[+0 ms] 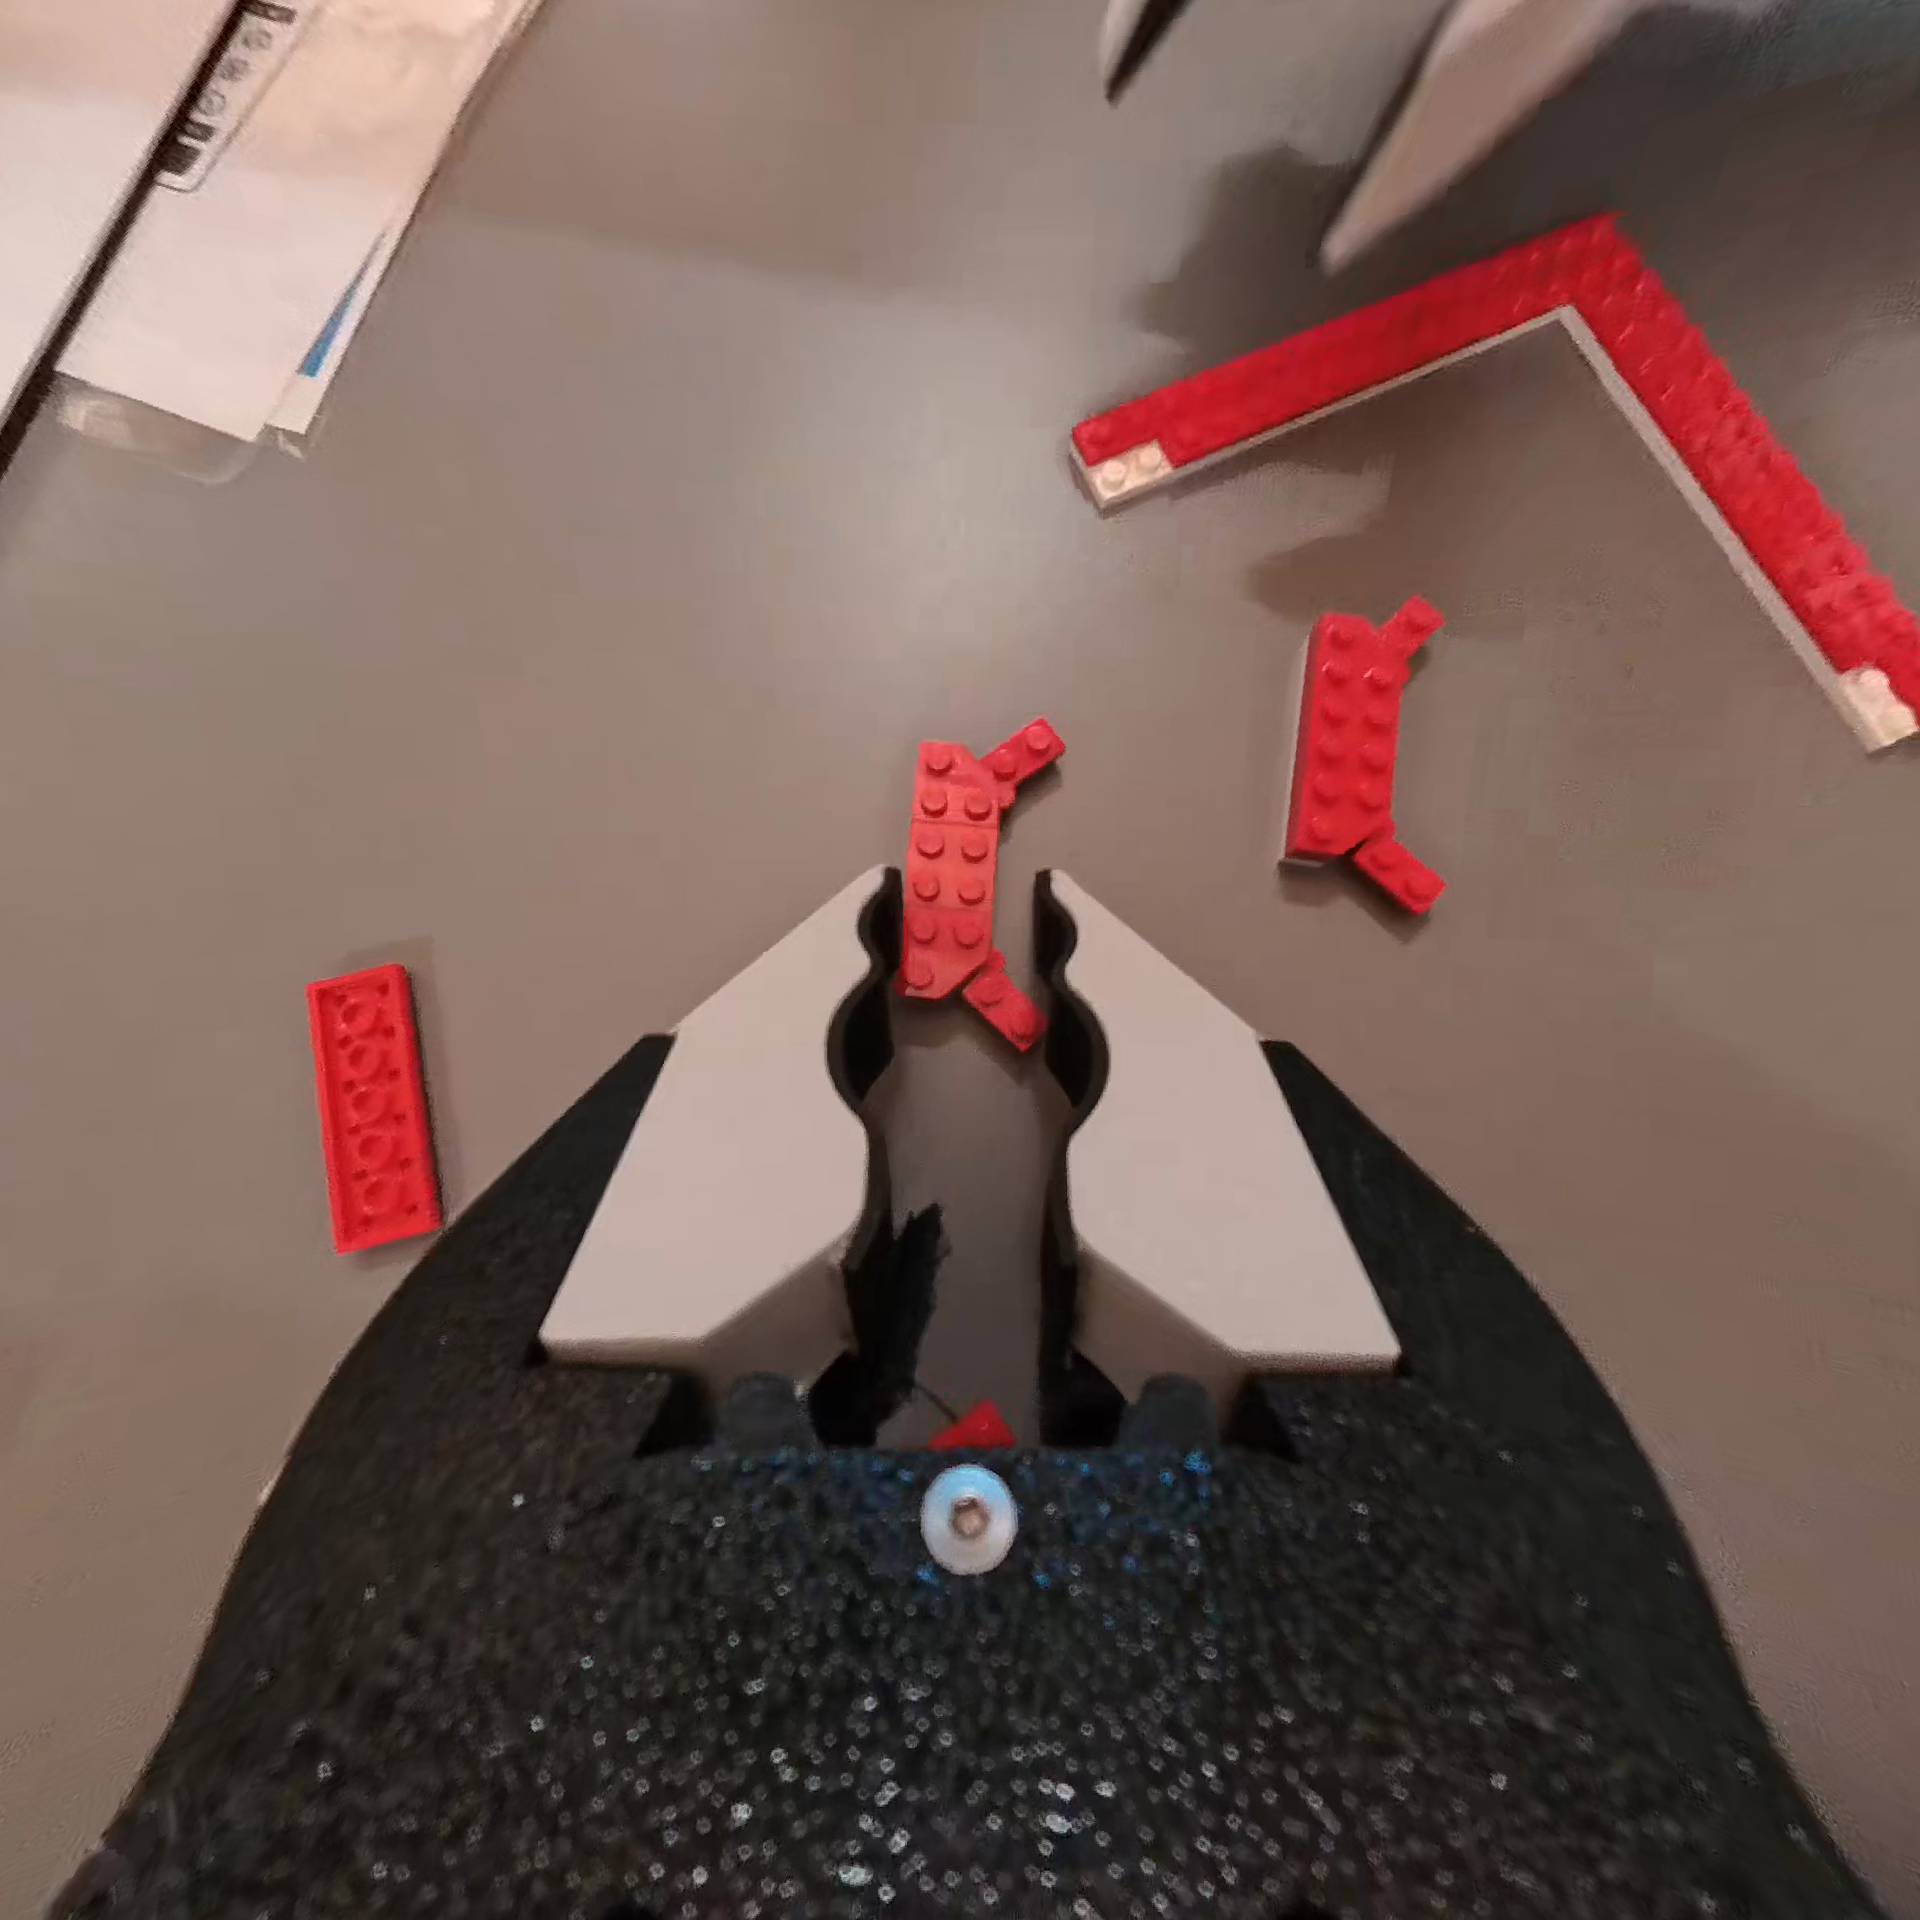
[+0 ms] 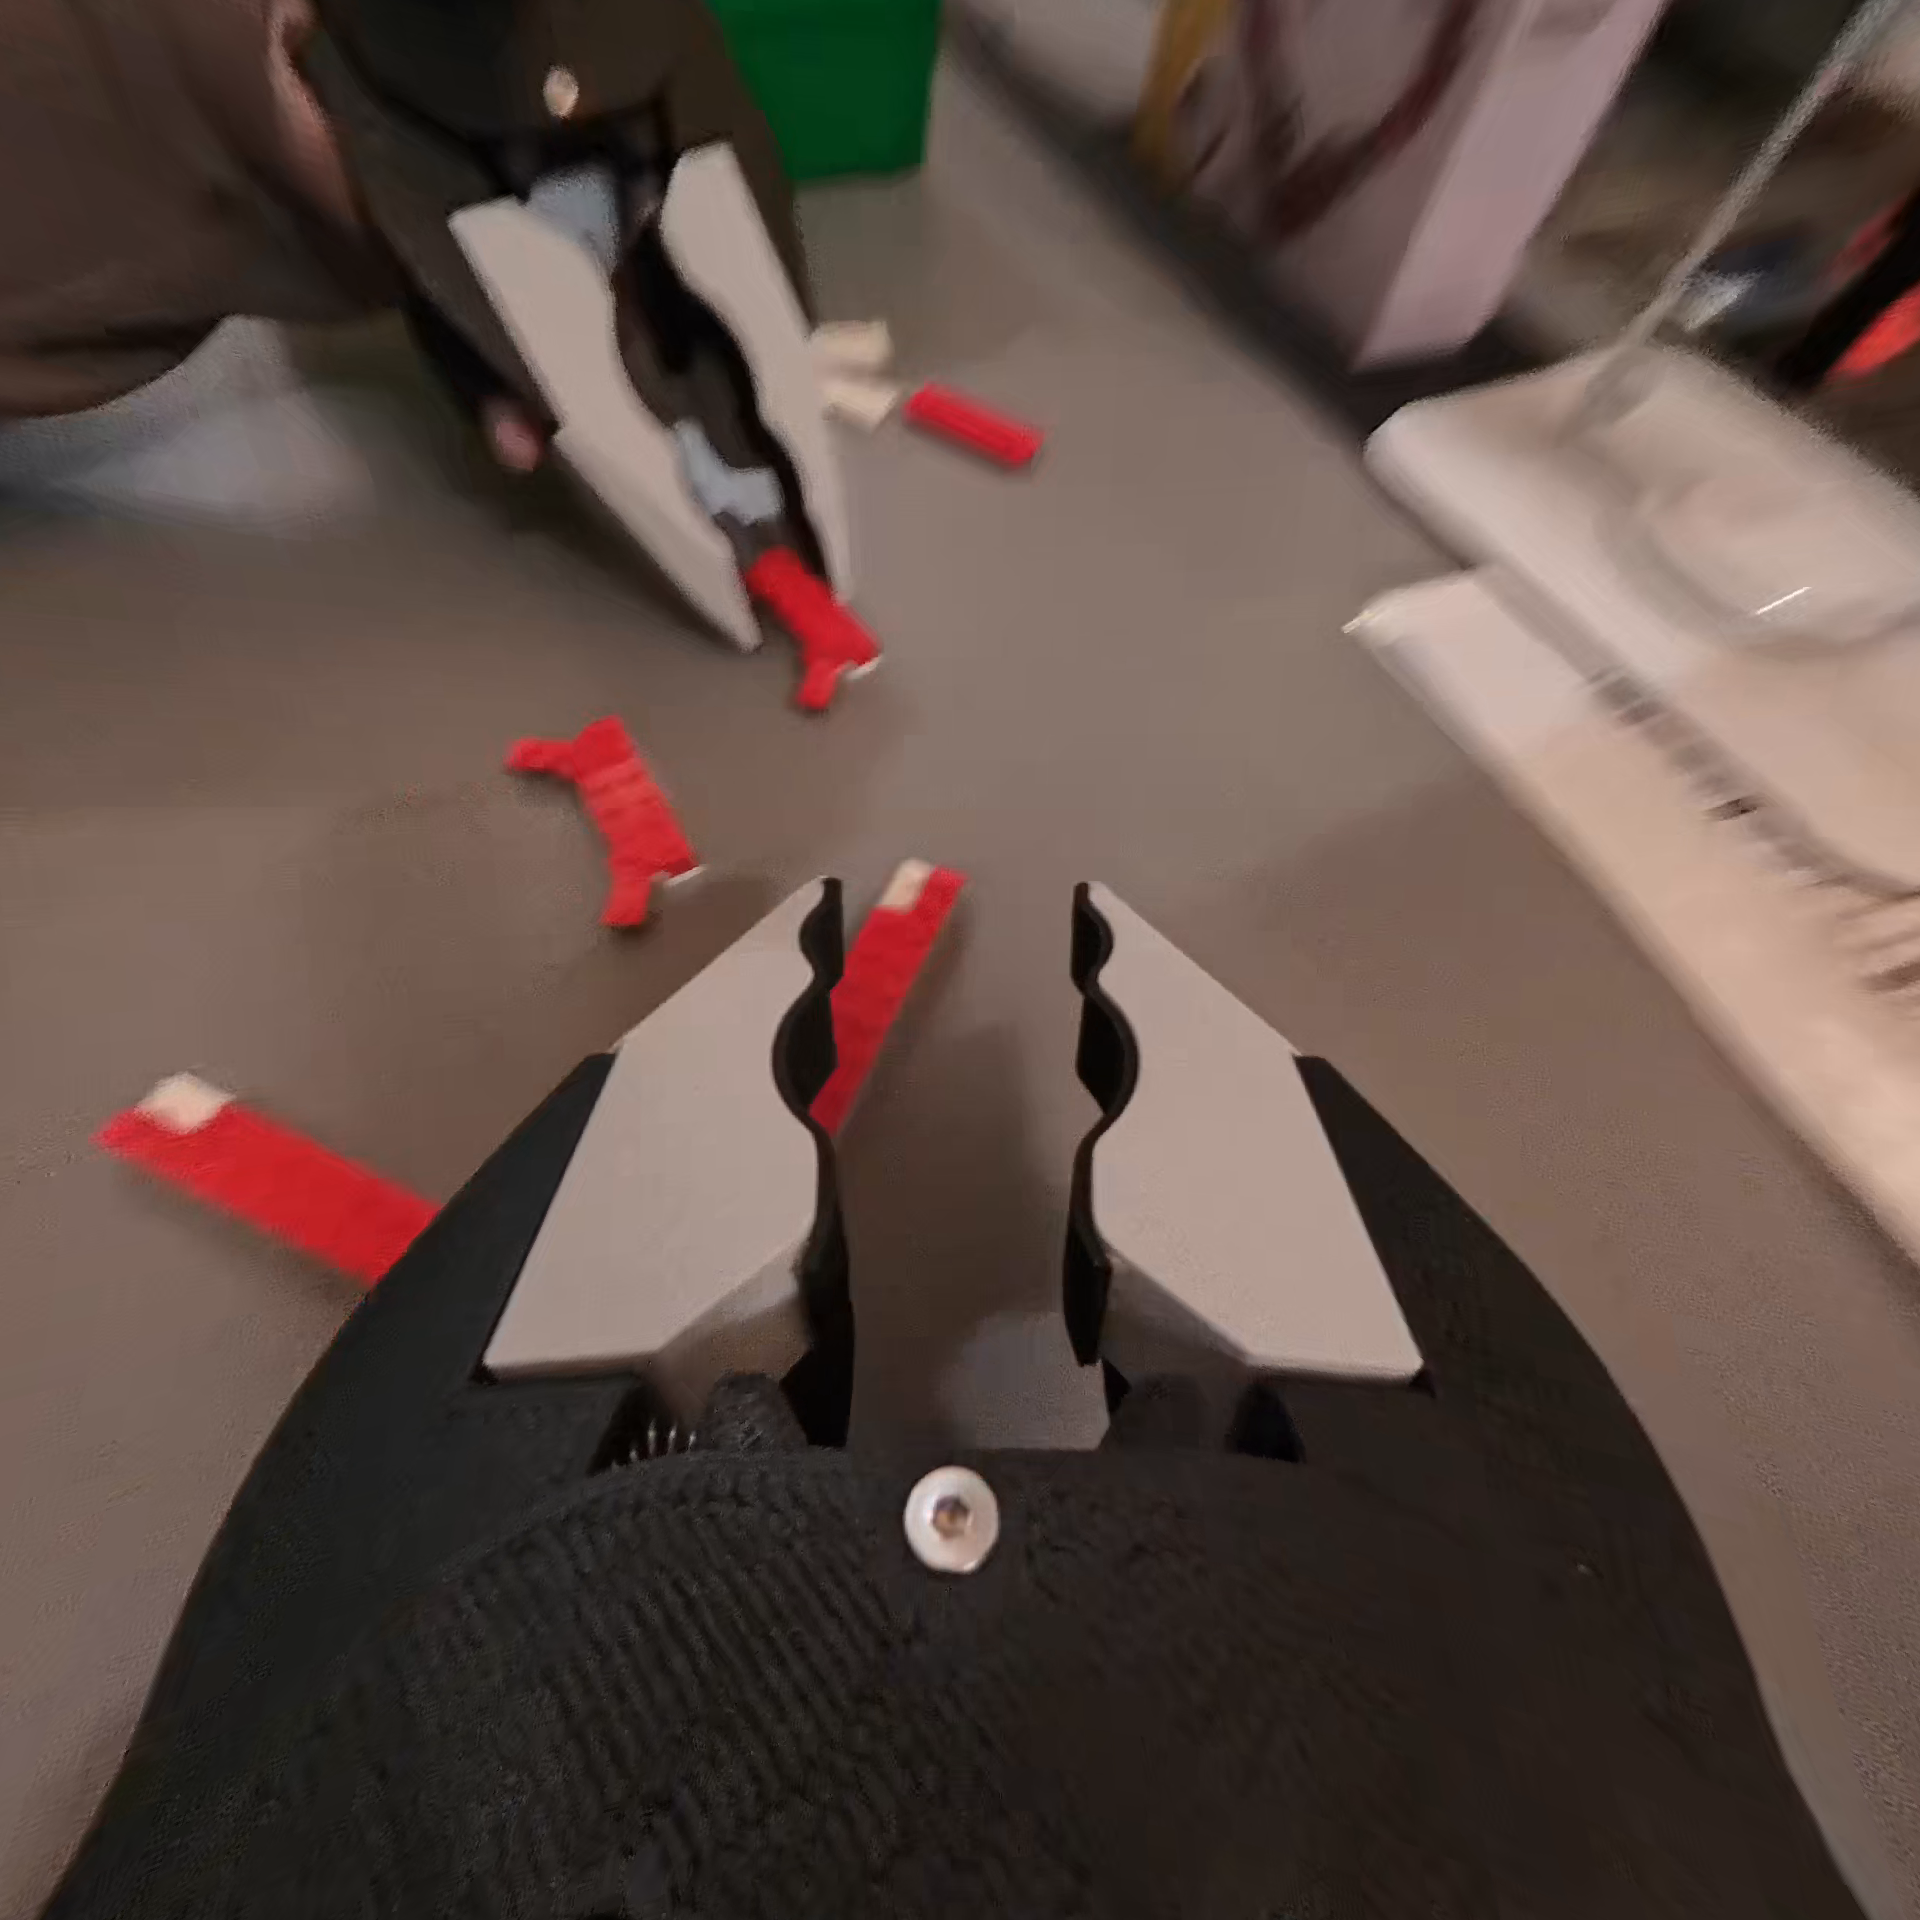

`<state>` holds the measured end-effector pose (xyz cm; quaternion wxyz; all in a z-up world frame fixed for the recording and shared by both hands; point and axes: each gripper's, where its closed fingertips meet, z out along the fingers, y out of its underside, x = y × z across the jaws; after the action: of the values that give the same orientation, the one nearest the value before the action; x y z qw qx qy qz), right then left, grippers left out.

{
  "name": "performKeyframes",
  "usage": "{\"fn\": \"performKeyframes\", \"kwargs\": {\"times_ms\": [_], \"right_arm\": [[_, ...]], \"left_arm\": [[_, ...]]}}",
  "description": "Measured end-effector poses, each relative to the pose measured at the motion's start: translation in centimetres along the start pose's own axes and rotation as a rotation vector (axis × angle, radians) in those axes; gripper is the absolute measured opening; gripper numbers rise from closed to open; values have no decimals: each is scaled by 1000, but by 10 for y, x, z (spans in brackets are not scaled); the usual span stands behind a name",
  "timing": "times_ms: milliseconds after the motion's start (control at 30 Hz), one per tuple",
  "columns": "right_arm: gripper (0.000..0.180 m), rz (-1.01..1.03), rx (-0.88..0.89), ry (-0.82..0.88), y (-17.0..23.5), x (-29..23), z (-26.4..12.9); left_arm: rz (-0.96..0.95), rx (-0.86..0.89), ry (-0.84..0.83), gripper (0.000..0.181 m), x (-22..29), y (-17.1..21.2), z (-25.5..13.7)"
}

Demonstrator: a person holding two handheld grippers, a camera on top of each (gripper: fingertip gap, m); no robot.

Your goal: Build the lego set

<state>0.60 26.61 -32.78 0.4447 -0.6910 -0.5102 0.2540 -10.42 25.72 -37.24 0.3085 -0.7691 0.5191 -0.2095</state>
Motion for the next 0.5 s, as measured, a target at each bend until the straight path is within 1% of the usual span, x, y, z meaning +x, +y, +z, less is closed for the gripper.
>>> {"fn": "performKeyframes", "kwargs": {"times_ms": [67,167,367,500], "right_arm": [[45,47,-103,-98,11,-18,3],[45,40,-189,-133,19,-33,7],[35,52,-311,-107,30,-38,10],[26,37,-336,-64,33,-33,12]], "left_arm": [[2,-3,3,20,1,-1,1],[16,-5,4,15,2,-2,2],[45,-13,-3,14,2,-2,2],[81,-29,-9,15,3,-4,3]]}}
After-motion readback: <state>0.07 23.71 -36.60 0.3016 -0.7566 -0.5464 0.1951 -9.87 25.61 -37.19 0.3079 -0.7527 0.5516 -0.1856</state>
